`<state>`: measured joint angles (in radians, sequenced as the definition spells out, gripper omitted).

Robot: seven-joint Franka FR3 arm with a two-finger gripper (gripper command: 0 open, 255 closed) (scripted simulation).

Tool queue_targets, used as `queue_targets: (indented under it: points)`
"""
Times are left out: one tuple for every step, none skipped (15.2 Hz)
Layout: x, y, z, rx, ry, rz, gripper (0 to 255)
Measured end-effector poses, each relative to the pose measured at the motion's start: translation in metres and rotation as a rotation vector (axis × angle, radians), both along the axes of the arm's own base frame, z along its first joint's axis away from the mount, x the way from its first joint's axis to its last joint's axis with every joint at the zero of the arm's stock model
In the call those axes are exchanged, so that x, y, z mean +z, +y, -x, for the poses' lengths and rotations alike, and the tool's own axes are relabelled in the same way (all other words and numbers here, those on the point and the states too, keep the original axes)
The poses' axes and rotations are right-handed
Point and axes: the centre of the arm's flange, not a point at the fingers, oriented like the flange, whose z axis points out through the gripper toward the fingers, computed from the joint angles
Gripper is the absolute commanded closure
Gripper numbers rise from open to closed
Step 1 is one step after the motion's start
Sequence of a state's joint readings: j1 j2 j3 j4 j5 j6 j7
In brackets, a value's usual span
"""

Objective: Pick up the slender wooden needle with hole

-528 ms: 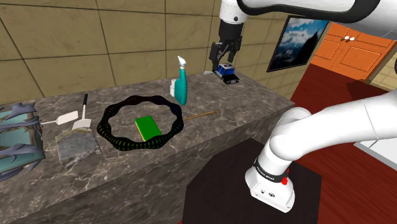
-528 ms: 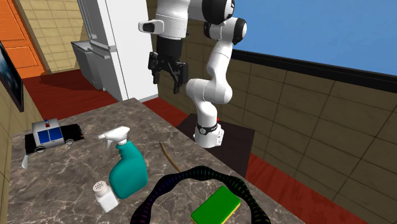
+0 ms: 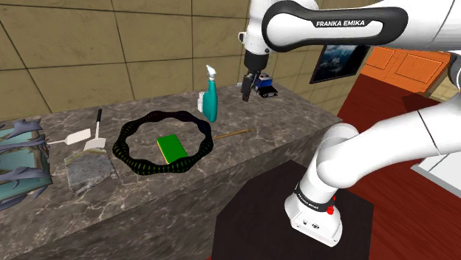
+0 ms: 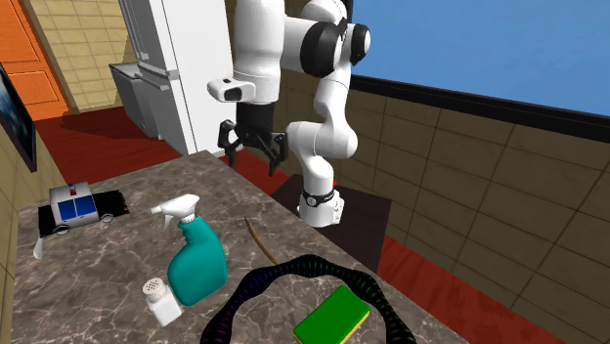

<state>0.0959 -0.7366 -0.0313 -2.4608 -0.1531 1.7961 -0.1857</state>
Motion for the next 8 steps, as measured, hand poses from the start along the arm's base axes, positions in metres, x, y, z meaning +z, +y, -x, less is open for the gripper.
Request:
queue_targets:
  points:
    - [-0.010,0.003,-0.004,0.071,0.009,0.000,0]
    - [-0.024,0.002,-0.007,0.139,0.019,0.000,0]
    - [-0.036,0.001,-0.012,0.209,0.029,0.000,0]
    - [-0.050,0.002,-0.015,0.280,0.038,0.000,0]
    - [-0.062,0.001,-0.018,0.350,0.047,0.001,0]
    - [-0.075,0.003,-0.020,0.421,0.057,0.001,0]
    - [-0.087,0.005,-0.023,0.490,0.066,0.001,0]
    - [-0.100,0.005,-0.025,0.560,0.076,0.001,0]
